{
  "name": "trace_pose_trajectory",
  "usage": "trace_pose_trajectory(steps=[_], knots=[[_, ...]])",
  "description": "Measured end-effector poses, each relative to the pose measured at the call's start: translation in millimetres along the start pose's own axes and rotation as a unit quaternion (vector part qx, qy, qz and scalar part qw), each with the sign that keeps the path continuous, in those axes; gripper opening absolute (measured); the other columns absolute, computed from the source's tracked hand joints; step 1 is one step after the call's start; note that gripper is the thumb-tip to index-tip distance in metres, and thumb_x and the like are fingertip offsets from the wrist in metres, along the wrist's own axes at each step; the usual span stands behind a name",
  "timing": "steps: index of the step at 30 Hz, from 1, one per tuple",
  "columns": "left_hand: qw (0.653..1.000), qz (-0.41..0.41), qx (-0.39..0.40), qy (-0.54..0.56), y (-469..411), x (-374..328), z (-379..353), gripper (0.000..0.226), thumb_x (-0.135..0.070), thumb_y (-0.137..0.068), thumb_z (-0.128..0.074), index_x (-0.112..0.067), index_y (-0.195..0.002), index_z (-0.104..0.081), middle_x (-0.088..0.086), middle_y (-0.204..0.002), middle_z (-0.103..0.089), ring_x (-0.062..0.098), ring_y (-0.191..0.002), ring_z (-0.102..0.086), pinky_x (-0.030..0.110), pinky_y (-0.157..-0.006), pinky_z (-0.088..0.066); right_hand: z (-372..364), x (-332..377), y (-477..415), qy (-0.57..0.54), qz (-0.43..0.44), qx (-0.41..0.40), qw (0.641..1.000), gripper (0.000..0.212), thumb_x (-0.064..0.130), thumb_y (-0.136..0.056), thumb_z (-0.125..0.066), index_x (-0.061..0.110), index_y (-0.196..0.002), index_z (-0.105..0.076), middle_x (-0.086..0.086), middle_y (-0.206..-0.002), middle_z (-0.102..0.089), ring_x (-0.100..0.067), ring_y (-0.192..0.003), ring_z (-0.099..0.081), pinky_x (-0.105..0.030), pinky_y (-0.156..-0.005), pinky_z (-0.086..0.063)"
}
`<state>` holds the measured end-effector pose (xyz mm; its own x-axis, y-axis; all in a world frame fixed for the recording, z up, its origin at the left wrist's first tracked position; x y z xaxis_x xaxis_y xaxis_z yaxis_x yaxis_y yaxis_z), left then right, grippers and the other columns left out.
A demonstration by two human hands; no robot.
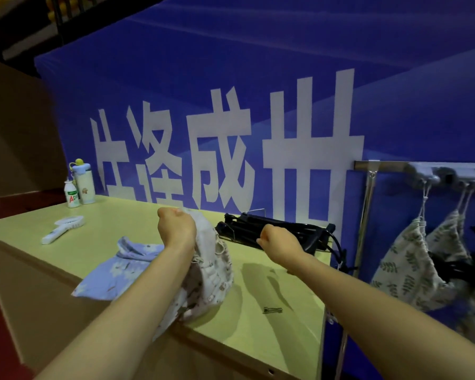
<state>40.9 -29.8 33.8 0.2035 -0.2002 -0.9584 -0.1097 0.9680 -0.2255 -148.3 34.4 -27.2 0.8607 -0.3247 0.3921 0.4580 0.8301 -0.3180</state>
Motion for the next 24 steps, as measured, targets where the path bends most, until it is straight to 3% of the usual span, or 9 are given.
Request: trace_pose_trajectory(steps=[2, 6, 11, 16, 20, 23, 24], knots=[[1.000, 0.003, 0.003, -0.005, -5, 4, -12, 0.034, -0.011, -0.100, -0.030, 0.010, -0.123, -0.042, 0.031, -0.123, -0.054, 0.044, -0.112, -0.055, 0.047, -0.089, -0.047, -10, -12, -12, 0.048, -0.008, 0.029, 0.998, 0.024, 0.031, -0.097, -0.048, 0.011, -0.108, -0.054, -0.006, -0.095, -0.060, -0.026, -0.087, -0.060, -0.038, -0.075, -0.049], [0.999, 0.032, 0.013, -0.013, -17, 16, -30, 0.029, -0.009, -0.100, -0.029, 0.009, -0.118, -0.042, 0.028, -0.127, -0.052, 0.035, -0.104, -0.054, 0.041, -0.087, -0.045, -31, -25, -32, 0.116, 0.000, 0.044, 0.992, 0.031, 0.025, -0.098, -0.043, 0.012, -0.125, -0.050, -0.009, -0.123, -0.057, -0.030, -0.110, -0.055, -0.039, -0.092, -0.041], [0.998, 0.048, 0.015, -0.027, -31, 37, -48, 0.029, -0.006, -0.098, -0.028, 0.013, -0.114, -0.044, 0.031, -0.128, -0.051, 0.035, -0.106, -0.056, 0.045, -0.086, -0.047, -54, -35, -49, 0.131, -0.011, 0.029, 0.991, 0.028, 0.014, -0.094, -0.045, 0.013, -0.121, -0.051, -0.008, -0.123, -0.057, -0.028, -0.115, -0.052, -0.039, -0.098, -0.037], [0.998, 0.058, 0.013, -0.034, -37, 52, -54, 0.030, -0.006, -0.098, -0.029, 0.015, -0.110, -0.046, 0.036, -0.125, -0.052, 0.046, -0.112, -0.054, 0.055, -0.089, -0.047, -60, -40, -63, 0.125, -0.037, 0.018, 0.991, 0.031, 0.024, -0.096, -0.047, 0.012, -0.124, -0.048, -0.010, -0.125, -0.055, -0.030, -0.118, -0.049, -0.041, -0.100, -0.036], [0.997, 0.062, 0.008, -0.040, -39, 58, -53, 0.012, -0.005, -0.098, -0.027, -0.002, -0.095, -0.039, 0.035, -0.123, -0.052, 0.034, -0.073, -0.048, 0.055, -0.088, -0.047, -63, -42, -70, 0.140, -0.048, 0.006, 0.989, 0.037, 0.032, -0.094, -0.052, 0.011, -0.124, -0.050, -0.010, -0.124, -0.054, -0.030, -0.117, -0.048, -0.039, -0.099, -0.038], [0.997, 0.070, 0.000, -0.031, -44, 65, -53, 0.019, -0.006, -0.098, -0.028, 0.002, -0.104, -0.044, 0.032, -0.123, -0.053, 0.041, -0.097, -0.055, 0.050, -0.089, -0.047, -67, -42, -73, 0.139, -0.046, -0.001, 0.989, 0.035, 0.034, -0.092, -0.057, 0.011, -0.119, -0.056, -0.010, -0.121, -0.054, -0.028, -0.113, -0.048, -0.038, -0.096, -0.042], [0.997, 0.070, -0.002, -0.029, -45, 66, -52, 0.020, -0.006, -0.098, -0.028, 0.003, -0.105, -0.044, 0.031, -0.122, -0.054, 0.039, -0.095, -0.054, 0.049, -0.089, -0.047, -68, -41, -73, 0.141, -0.048, -0.001, 0.989, 0.034, 0.034, -0.091, -0.059, 0.012, -0.117, -0.057, -0.010, -0.119, -0.054, -0.027, -0.112, -0.049, -0.038, -0.095, -0.043]])
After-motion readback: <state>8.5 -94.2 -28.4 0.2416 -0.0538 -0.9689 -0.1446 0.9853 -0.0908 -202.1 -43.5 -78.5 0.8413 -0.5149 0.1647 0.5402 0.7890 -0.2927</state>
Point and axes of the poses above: each hand's wrist, its own y-axis away from the middle knuckle, its own z-axis out of the back of the hand, x = y × z, the point moved 1 cm from there along -y, towards the middle knuckle
